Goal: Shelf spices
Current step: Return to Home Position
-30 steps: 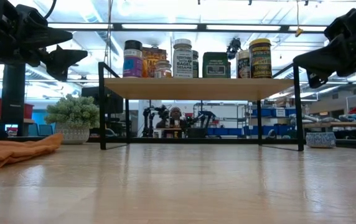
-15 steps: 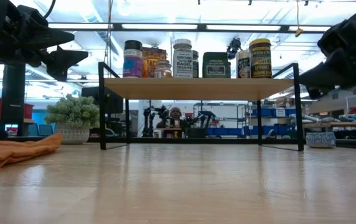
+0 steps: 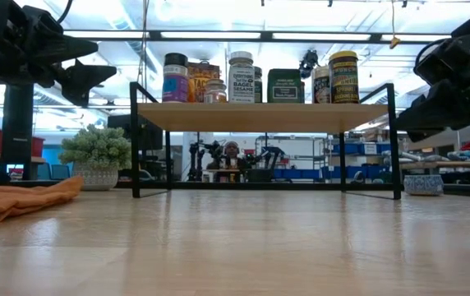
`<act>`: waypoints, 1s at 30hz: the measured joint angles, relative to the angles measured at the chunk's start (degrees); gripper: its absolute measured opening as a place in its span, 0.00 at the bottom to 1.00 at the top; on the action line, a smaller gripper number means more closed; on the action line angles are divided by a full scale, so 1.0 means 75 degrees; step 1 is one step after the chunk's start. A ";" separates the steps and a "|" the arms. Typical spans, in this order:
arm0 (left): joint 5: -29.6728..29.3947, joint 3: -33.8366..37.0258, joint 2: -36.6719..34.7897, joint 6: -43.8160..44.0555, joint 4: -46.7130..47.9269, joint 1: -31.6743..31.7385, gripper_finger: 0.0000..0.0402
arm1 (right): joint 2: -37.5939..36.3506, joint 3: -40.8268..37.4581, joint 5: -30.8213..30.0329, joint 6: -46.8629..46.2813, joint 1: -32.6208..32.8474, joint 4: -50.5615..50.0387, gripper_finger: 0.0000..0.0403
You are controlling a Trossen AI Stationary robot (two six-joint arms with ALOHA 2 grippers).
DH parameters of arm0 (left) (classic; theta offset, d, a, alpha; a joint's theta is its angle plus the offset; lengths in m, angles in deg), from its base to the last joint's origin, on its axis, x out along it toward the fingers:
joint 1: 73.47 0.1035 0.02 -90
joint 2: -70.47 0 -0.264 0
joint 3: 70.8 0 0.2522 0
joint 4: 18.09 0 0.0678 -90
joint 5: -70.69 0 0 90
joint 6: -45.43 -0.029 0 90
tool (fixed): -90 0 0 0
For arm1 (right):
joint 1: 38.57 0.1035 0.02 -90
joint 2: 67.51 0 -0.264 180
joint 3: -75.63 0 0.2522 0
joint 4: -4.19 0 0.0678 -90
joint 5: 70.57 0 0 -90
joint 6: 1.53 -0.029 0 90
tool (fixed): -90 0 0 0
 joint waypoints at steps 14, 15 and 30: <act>0.0043 0.0000 0.0000 -0.0243 0.0039 0.0000 0.61 | 0.0000 0.0000 -0.0023 0.0000 0.0000 0.0056 0.06; 0.0142 0.0000 0.0000 -0.0463 0.0041 0.0000 0.57 | 0.0000 0.0000 -0.0029 0.0000 0.0000 0.0058 0.06; 0.0933 0.0000 0.0000 -0.1289 0.0234 -0.0003 0.03 | 0.0000 0.0000 -0.0029 0.0000 0.0000 0.0072 0.06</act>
